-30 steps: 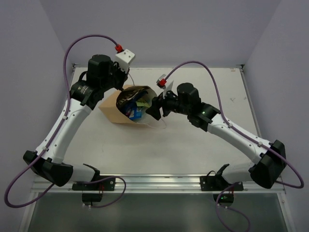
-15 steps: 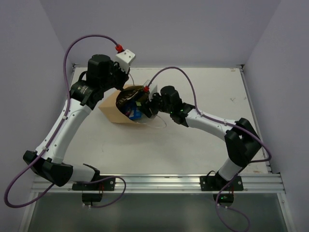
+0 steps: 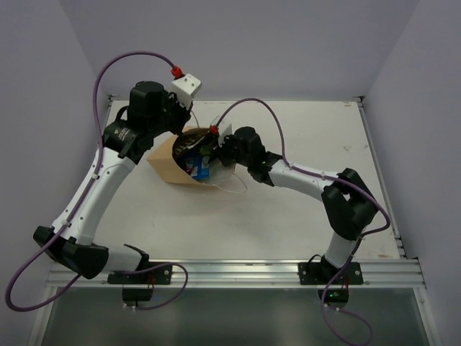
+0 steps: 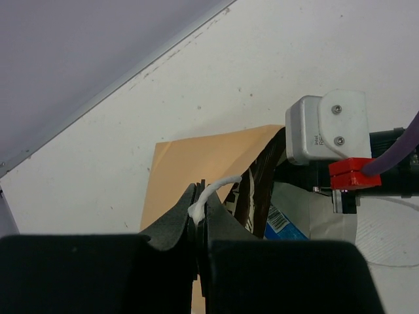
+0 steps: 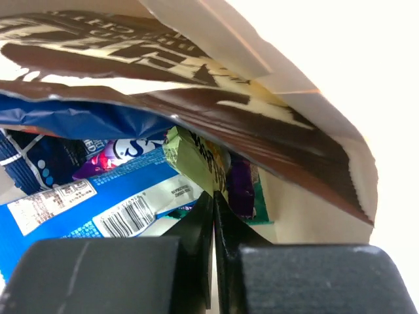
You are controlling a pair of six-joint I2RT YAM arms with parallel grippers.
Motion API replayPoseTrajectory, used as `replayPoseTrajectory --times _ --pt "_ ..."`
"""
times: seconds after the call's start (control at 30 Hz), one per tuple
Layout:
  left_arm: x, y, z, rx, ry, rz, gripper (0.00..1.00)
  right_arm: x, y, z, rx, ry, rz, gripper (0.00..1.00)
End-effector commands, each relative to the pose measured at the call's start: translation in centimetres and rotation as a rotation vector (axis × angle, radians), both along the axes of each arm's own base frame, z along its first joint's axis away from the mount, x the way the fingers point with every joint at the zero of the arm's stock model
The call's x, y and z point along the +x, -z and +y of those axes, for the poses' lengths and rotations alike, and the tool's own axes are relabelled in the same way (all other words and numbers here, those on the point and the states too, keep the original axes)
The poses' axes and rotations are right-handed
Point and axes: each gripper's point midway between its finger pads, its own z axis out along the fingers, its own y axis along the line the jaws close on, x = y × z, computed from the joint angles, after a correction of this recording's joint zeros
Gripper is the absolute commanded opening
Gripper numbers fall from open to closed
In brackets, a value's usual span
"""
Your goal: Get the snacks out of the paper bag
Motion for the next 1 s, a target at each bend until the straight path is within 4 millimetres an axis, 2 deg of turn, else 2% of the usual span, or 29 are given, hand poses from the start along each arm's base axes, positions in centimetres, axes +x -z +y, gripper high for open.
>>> replayPoseTrajectory --times 0.0,0.03,0.07,0.1,0.13,0.17,0.2,0.23,0.27,0.3,0.37,0.4,0.43,0.5,0.57,0.6,0.63,0.7,0.73,0.8,0.83,0.87,0.93,0.97 --pt "-0.6 -4.4 0.5 -0.03 -0.002 -0.141 0.0 -0.9 -4.7 -0.1 0.064 -0.018 -0.056 0.0" --pt "-0.5 -4.2 0.6 -0.023 -0.007 -0.139 0.0 -1.9 -7.2 -0.8 0.101 -0.028 -0.077 0.0" --pt "-0.5 -4.3 0.7 -0.017 -0.009 -0.147 0.0 -2.7 -8.2 -1.3 0.116 -0.036 -0.076 0.0" --pt "-0.4 -4.1 0.8 -0.013 -0.01 -0.147 0.0 -4.1 -8.1 -1.9 0.107 -0.06 -0.037 0.0" --pt "-0.3 -4.1 0.7 -0.009 -0.009 -0.149 0.0 -5.0 -8.9 -2.4 0.126 -0.061 -0.019 0.0" --pt "-0.2 -4.0 0.7 -0.001 -0.005 -0.155 0.0 -6.3 -11.6 -3.5 0.168 -0.062 -0.044 0.0" --pt "-0.1 -4.0 0.7 0.002 -0.003 -0.159 0.0 -7.4 -10.9 -4.5 0.15 -0.057 -0.004 0.0" --pt "-0.1 -3.8 0.7 0.009 0.003 -0.161 0.0 -7.8 -11.2 -5.4 0.174 -0.02 0.027 0.0" --pt "0.0 -3.6 0.7 0.025 0.011 -0.167 0.0 -8.9 -13.1 -7.0 0.211 -0.001 0.012 0.0" --pt "0.0 -3.4 0.7 0.032 0.012 -0.167 0.0 -8.9 -12.3 -8.6 0.208 0.04 0.046 0.0" --pt "0.0 -2.9 0.7 0.06 0.031 -0.168 0.0 -8.8 -11.8 -11.2 0.231 0.139 0.104 0.0" --pt "-0.1 -2.7 0.8 0.067 0.039 -0.171 0.0 -8.1 -11.2 -13.6 0.238 0.213 0.121 0.0" --pt "-0.3 -2.6 0.6 0.073 0.057 -0.172 0.0 -7.8 -10.4 -14.7 0.249 0.262 0.161 0.0" --pt "-0.7 -2.1 0.7 0.09 0.077 -0.179 0.0 -6.3 -8.0 -17.9 0.237 0.388 0.215 0.0" --pt "-1.0 -2.0 0.6 0.098 0.098 -0.193 0.0 -5.2 -5.9 -19.3 0.261 0.463 0.304 0.0" --pt "-1.3 -1.7 0.7 0.102 0.105 -0.194 0.0 -4.2 -4.8 -20.7 0.272 0.516 0.342 0.0" --pt "-1.4 -1.6 0.6 0.099 0.113 -0.197 0.0 -3.4 -2.8 -20.8 0.272 0.548 0.418 0.0" --pt "-1.5 -1.5 0.5 0.102 0.123 -0.205 0.0 -1.7 -1.6 -21.0 0.298 0.561 0.472 0.0" --pt "-1.6 -1.1 0.4 0.101 0.13 -0.198 0.0 -0.9 0.8 -20.6 0.292 0.574 0.547 0.0" --pt "-1.6 -1.0 0.2 0.095 0.136 -0.193 0.0 0.6 1.4 -19.6 0.326 0.549 0.589 0.0" --pt "-1.6 -0.7 0.0 0.091 0.147 -0.188 0.0 1.2 3.3 -19.2 0.307 0.557 0.64 0.0" --pt "-1.7 -0.7 -0.1 0.086 0.153 -0.188 0.0 1.5 3.6 -18.9 0.308 0.553 0.654 0.01" --pt "-1.7 -0.5 -0.2 0.085 0.159 -0.184 0.0 2.3 3.6 -19.0 0.319 0.585 0.675 0.16" --pt "-1.7 -0.3 -0.1 0.089 0.156 -0.18 0.0 2.0 3.9 -19.3 0.308 0.611 0.693 0.38"
